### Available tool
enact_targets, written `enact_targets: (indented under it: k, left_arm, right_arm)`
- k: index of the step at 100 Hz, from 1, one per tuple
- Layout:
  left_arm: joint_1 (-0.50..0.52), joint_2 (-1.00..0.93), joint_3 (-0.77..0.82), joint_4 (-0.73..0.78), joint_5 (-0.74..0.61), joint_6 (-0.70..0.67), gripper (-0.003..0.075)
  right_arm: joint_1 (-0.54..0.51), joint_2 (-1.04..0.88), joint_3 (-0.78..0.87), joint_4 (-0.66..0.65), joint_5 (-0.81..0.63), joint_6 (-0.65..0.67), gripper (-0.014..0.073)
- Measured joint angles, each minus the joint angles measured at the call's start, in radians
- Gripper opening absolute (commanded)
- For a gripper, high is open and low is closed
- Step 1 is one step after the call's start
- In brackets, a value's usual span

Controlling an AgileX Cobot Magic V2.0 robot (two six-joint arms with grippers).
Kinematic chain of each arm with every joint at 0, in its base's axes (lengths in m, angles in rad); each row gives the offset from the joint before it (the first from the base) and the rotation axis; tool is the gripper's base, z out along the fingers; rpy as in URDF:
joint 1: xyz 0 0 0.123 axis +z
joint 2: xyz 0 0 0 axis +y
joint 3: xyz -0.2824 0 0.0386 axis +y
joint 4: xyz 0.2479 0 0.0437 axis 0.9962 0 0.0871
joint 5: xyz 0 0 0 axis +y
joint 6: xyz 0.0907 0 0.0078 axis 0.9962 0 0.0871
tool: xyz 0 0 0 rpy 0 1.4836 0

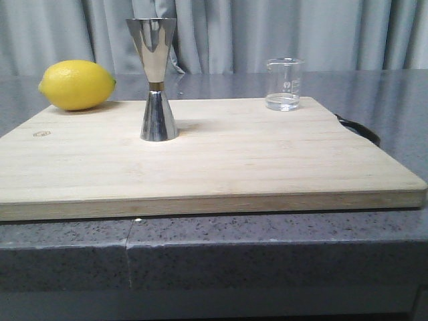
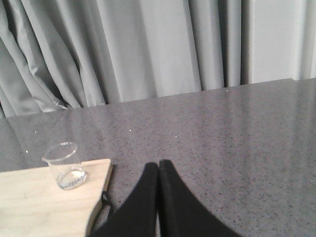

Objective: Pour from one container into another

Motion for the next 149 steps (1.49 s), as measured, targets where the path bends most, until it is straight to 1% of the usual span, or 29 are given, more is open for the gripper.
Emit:
enact_targets:
  k: [23, 34, 44, 66, 149]
  left_arm:
    - [0.0, 0.0, 0.0, 0.0, 0.0, 0.0, -0.0019]
    - [0.0, 0.0, 0.0, 0.0, -0.001, 0.0, -0.0019]
    - [0.0, 0.0, 0.0, 0.0, -0.002, 0.0, -0.0019]
    - [0.0, 0.0, 0.0, 0.0, -0.002, 0.0, -0.0019]
    - [0.0, 0.0, 0.0, 0.0, -0.002, 0.0, -0.0019]
  right_arm:
    - [-0.074, -0.263, 0.216, 0.215, -0.049, -0.167, -0.0075]
    - [-0.091, -0.341, 0.31, 0.262, -0.06, -0.2, -0.0075]
    - [-0.094, -0.359, 0.376, 0.277, -0.076, -0.206, -0.0075]
    - [-0.094, -0.361, 0.377, 0.335, -0.082, -0.232, -0.0075]
    - [-0.094, -0.361, 0.377, 0.335, -0.077, -0.242, -0.0075]
